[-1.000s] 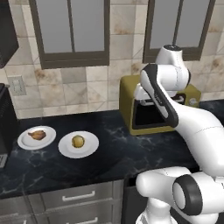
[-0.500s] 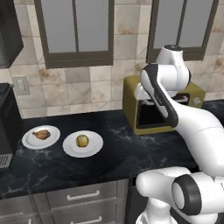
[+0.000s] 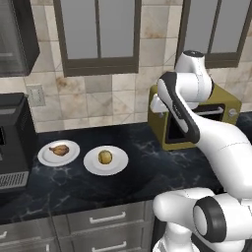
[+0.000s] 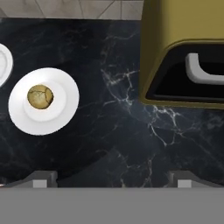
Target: Open the toaster oven door. Place the bread on the top rack in the toaster oven and place the chicken drumstick on the bottom rack.
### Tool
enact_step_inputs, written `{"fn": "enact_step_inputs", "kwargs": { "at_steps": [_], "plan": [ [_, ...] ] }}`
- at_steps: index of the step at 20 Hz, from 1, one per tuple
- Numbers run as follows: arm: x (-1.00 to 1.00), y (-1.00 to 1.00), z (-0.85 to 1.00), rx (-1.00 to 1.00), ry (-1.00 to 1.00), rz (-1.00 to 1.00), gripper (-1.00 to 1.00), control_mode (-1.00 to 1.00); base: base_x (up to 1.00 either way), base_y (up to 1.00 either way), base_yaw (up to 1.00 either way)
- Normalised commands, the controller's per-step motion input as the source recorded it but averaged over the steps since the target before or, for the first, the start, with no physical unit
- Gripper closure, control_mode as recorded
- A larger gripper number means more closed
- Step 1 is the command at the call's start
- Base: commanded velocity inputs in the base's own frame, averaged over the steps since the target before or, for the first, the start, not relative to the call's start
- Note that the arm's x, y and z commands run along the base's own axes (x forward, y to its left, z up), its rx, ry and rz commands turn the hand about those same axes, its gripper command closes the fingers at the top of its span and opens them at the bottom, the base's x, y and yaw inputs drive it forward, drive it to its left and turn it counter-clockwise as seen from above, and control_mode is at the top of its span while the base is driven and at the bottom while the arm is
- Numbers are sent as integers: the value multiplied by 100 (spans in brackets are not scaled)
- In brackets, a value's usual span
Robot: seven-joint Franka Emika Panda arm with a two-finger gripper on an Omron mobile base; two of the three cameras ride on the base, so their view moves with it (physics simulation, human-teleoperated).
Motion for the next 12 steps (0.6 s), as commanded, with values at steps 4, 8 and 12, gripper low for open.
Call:
{"fn": "enact_step_inputs", "kwargs": {
  "at_steps": [4,8,12],
  "plan": [
    [0,0,0,0,0,0,-100,100,22,23,-1],
    [0,0,0,0,0,0,-100,100,20,30,-1],
    [0,0,0,0,0,0,-100,100,34,44,-2]
  ]
}}
